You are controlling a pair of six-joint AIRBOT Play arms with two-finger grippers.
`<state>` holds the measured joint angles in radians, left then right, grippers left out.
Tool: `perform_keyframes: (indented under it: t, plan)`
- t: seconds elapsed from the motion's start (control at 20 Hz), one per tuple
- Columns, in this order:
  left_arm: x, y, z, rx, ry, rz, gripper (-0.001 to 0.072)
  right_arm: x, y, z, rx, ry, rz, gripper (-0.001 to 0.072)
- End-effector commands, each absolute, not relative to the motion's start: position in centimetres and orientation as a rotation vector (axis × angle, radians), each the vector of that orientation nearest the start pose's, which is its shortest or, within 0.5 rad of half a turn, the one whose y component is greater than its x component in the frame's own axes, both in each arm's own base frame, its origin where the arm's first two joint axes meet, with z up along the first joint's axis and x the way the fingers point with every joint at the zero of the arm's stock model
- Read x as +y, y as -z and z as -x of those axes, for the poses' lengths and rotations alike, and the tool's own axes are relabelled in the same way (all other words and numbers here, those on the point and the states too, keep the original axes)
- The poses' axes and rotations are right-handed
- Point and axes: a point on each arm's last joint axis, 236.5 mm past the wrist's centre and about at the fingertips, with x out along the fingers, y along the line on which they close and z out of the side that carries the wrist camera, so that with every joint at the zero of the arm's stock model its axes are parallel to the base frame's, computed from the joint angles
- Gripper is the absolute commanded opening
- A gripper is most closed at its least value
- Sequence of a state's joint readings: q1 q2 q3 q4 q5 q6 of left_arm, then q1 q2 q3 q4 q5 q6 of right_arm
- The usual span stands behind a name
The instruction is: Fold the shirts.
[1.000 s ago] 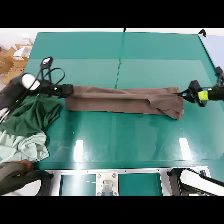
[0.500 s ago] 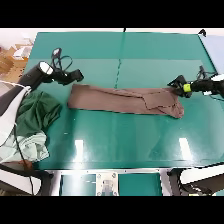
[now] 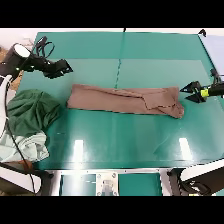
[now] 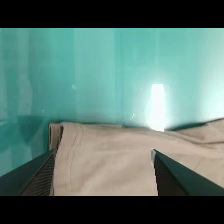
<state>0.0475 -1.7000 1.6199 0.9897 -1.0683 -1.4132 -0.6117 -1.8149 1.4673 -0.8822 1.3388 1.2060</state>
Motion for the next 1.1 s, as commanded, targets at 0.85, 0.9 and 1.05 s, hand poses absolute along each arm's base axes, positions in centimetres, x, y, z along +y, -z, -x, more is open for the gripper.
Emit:
perform_keyframes:
  t: [0.85,0.9,1.05]
  plan:
    - [-24.4,-3.7,-50.3,1.051,0.606,0.362,0.0020,-3.7,0.8,-44.5,1.326,-0.536,-0.706,0.0017]
    - [-27.0,-2.4,-49.8,1.058,0.631,0.344,0.0020,-3.2,-1.2,-44.3,1.315,-0.542,-0.686,0.0017]
    - [-34.7,2.4,-48.0,1.070,0.688,0.304,0.0019,-0.3,-7.2,-42.9,1.284,-0.574,-0.607,0.0017]
